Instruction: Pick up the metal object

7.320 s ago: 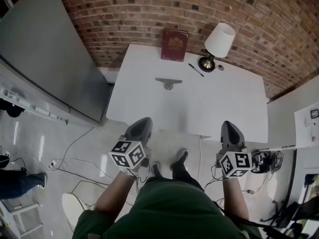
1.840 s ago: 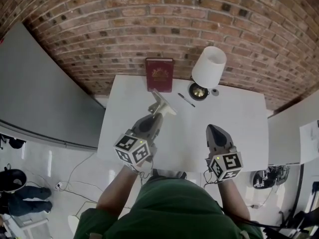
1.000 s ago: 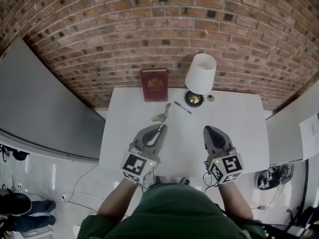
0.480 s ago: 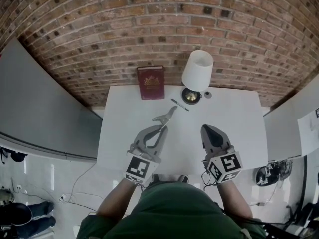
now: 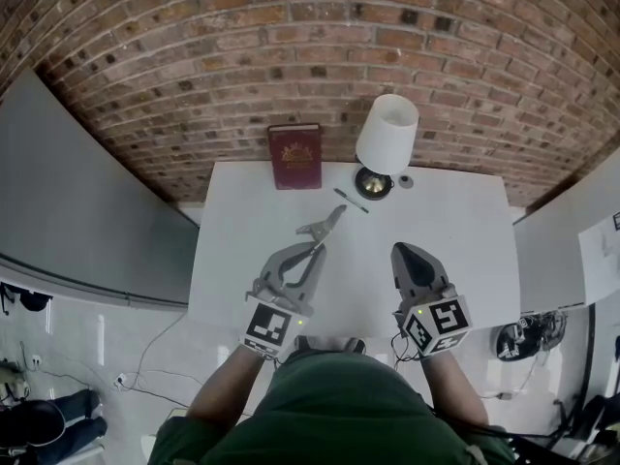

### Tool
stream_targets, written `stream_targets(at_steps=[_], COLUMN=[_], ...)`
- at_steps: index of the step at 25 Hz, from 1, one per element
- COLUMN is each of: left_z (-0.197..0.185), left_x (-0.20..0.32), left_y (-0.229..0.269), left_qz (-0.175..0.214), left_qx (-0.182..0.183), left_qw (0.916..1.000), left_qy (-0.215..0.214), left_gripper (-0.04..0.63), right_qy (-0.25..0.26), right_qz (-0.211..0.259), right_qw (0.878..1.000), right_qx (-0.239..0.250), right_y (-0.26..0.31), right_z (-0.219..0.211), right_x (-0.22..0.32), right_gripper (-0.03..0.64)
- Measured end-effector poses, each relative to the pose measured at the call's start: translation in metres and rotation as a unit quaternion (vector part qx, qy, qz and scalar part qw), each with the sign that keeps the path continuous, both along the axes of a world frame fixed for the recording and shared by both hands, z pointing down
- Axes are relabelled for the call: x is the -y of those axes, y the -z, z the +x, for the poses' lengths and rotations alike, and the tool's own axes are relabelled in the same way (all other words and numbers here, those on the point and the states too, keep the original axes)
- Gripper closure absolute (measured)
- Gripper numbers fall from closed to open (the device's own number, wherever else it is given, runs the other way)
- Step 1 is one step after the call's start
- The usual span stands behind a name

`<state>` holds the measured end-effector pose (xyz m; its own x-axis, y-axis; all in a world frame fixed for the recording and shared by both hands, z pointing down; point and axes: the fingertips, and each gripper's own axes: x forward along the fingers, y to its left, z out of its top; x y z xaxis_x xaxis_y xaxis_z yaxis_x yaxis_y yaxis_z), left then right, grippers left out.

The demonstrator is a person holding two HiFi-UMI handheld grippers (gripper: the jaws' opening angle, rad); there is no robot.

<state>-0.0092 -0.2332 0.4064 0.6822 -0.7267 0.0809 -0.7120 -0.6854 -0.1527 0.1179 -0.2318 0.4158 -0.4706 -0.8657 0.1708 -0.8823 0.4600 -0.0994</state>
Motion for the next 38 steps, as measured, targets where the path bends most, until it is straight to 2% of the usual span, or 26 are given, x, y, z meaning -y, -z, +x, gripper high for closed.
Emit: stream_targets(at_steps=[8,38], left_z=[0.0,-0.002], left_x=[-0.002,-0.016], left_y=[0.002,-0.002], left_qz=[-0.011,-0.001], left_qx=[0.0,-0.001], left_qw=[0.9999,1.0], left_qy=[-0.002,-0.005], left_gripper=[0.586,0.586], right_qy=[-0.003,-0.006], right_qz=[-0.002,0.007], right_qw=[1.0,1.0], right_qx=[-0.001,-0.002], right_y=[-0.002,0.0], right_z=[0.001,0.001], right_x=[-0.002,-0.018], right_gripper=[0.613,0.614])
